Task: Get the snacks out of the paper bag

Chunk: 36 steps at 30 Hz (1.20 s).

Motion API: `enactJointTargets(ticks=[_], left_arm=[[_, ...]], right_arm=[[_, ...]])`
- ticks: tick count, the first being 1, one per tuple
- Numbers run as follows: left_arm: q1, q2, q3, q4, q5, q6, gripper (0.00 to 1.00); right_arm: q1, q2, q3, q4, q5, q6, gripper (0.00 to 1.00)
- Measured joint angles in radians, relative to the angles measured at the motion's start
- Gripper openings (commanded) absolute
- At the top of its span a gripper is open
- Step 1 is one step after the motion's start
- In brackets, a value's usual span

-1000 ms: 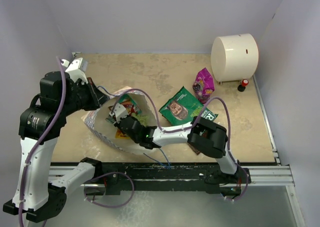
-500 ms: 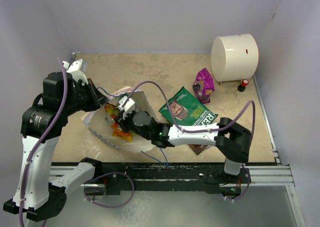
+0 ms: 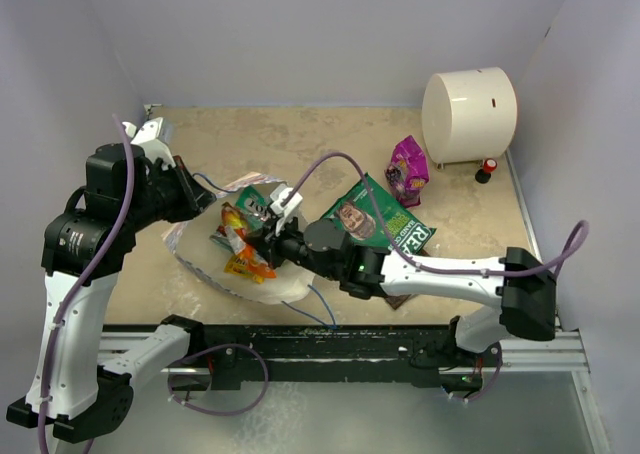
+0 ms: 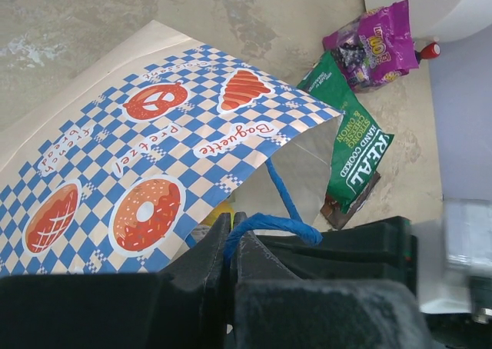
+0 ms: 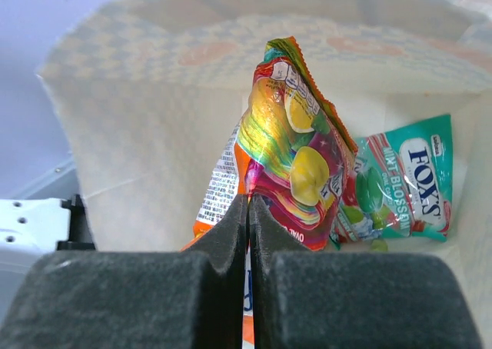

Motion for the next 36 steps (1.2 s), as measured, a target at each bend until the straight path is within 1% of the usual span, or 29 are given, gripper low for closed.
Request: enactJointTargets(ticks=[8,16,20,25,29,33,36], left_arm=[[0.000,0.004,0.000,0.000,-0.027,0.001,0.00],[0.000,0.024,0.003,-0.006,-0.120,0.001,0.00],[0.000,0.027,0.003,-0.006,-0.134,0.003,0.00],[0.000,0.027,0.003,-0.003,-0.134,0.008,0.00],[0.000,0.027,0.003,-0.003,-0.134,0.011,0.00],[0.000,0.027,0.003,-0.003,-0.134,0.011,0.00],[0.000,0.027,0.003,-0.003,-0.134,0.011,0.00]], right_arm=[[0.000,-0.132,0.000,-0.087,-0.024,0.022,0.00],[0.000,-0.258,0.005,-0.266,-0.018,0.015,0.00],[0.000,-0.349,0.050,-0.378,0.017,-0.013,0.00],[0.000,-0.407,0.152,-0.494,0.113,-0.078,0.00],[-0.015,-0.420,0.224,-0.572,0.220,-0.135,0.00],[-0.094,-0.417,0.253,-0.648,0.321,-0.153,0.00],[-0.190,-0.410,0.254,-0.723,0.378,-0.145,0.00]])
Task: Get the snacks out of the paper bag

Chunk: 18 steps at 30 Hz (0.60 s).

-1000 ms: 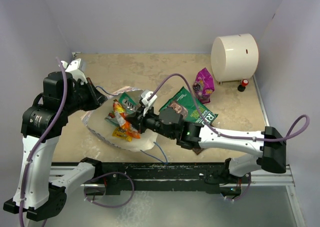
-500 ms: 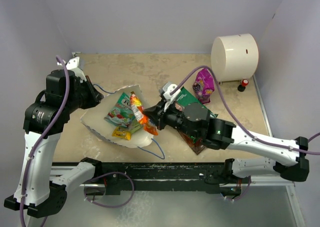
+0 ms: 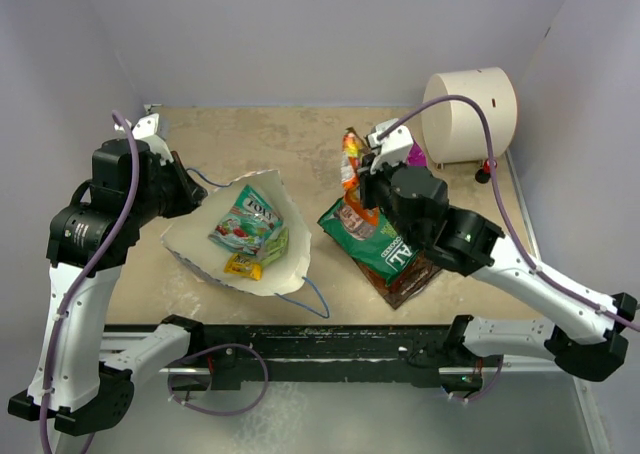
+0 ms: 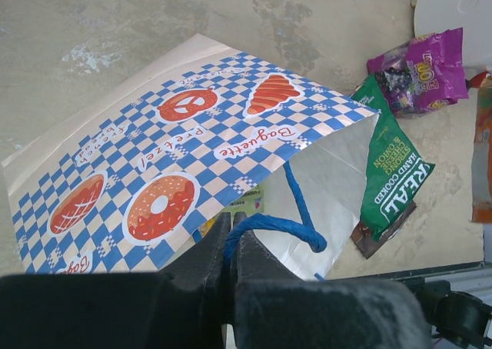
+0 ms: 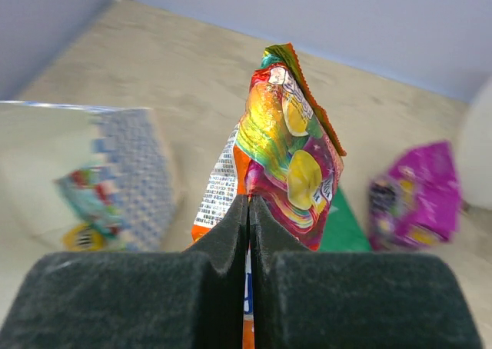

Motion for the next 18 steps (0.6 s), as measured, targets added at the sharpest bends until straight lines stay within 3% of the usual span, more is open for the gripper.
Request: enactJointTargets(ticks=[7,18], left_arm=[[0.000,-0.001,0.000,-0.002,-0.001,0.000,0.00],[0.000,-0.001,0.011,-0.005,-0.001,0.016,0.00]], right_arm=[[-0.156,0.018,-0.115,-0.043,0.005,-0.072,0.00],[-0.238,0.048,-0.365,0.095,-0.149,-0.498,0.00]])
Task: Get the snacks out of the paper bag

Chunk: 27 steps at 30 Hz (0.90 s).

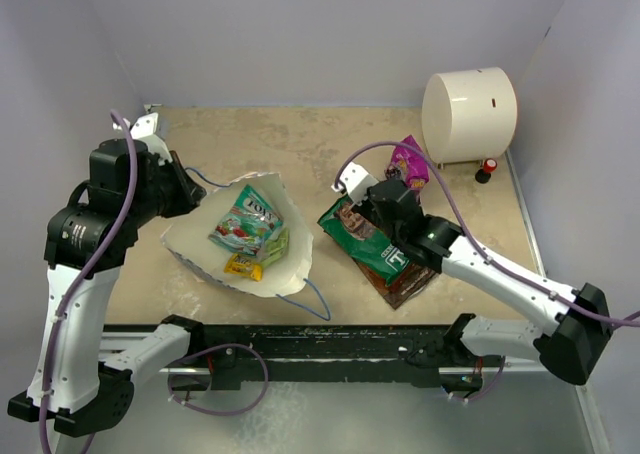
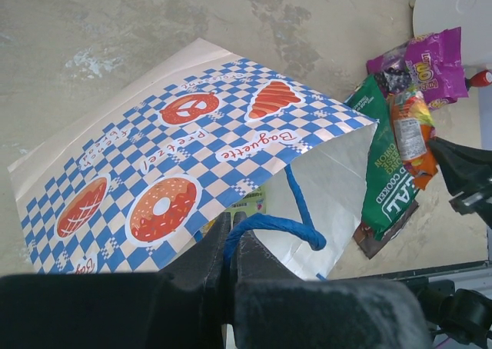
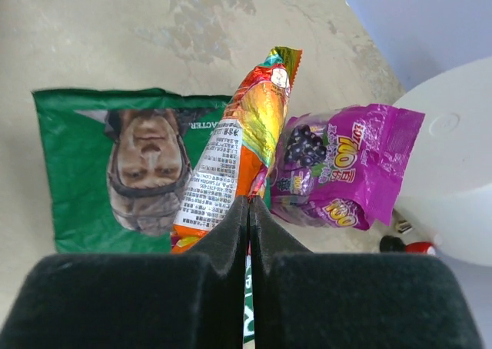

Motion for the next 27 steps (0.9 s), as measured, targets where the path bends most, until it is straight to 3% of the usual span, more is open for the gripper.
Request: enactJointTargets(ticks=[15,27], left_arm=[[0.000,0.000,0.021,-0.019,-0.002,0.009,0.00],[0.000,-0.015,0.023,-0.023,-0.008,0.006,0.00]], right_arm=[[-0.044,0.225,-0.029,0.099,-0.090,-0.417,0.00],[-0.049,0.277,-0.045,0.070,-0.239,-0.434,0.00]])
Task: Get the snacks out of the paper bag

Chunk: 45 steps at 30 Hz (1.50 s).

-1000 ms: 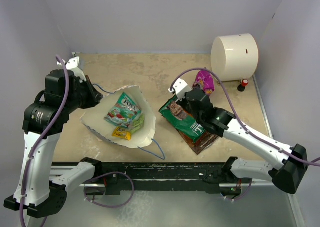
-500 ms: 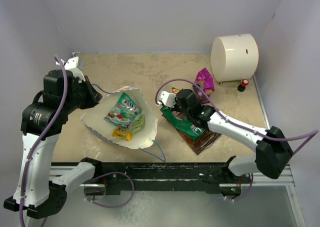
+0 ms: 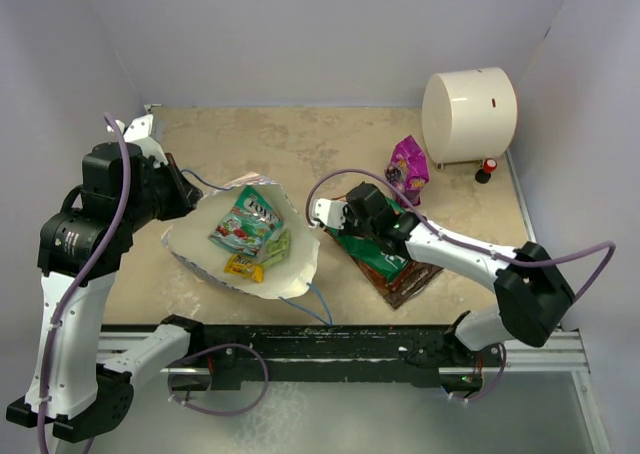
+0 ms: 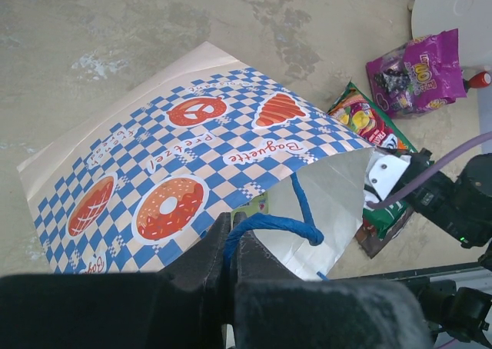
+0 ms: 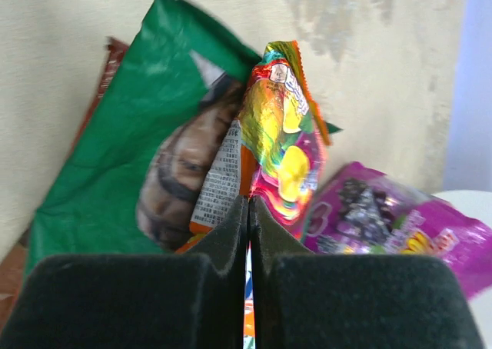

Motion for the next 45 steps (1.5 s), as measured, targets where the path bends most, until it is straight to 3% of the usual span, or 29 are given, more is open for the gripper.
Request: enactJointTargets(ticks=[5,8,18,24,30,33,39,45], left_arm=[[0.000,0.000,0.000,0.000,0.000,-0.001,0.00],[0.000,0.000,0.000,0.000,0.001,-0.008,0.00],[0.000,0.000,0.000,0.000,0.002,-0.009,0.00],[0.000,0.000,0.000,0.000,0.002,-0.008,0.00],[0.000,-0.010,-0.011,0.005,0.019,-0.005,0.00],[0.000,-0.024,-0.030,0.011,0.047,0.002,0.00],[0.000,-0.078,-0.105,0.052,0.140,0.012,0.00],[0.000,-0.113,-0.135,0.091,0.241,0.010,0.00]], right_arm=[[0.000,0.042,-0.018,-0.007,-0.047,0.040,0.00],[0.000,0.048,-0.018,-0.007,-0.076,0.078,0.07],[-0.006,0.023,-0.016,-0.046,-0.187,0.269,0.55],[-0.005,-0.180,0.058,-0.084,-0.210,0.503,0.69],[0.016,-0.296,0.155,-0.041,-0.310,0.785,0.73],[0.112,-0.332,0.143,-0.001,-0.343,0.869,0.73],[0.375,-0.296,0.128,0.148,-0.336,0.832,0.68],[0.490,-0.038,0.129,0.358,-0.160,0.657,0.72]])
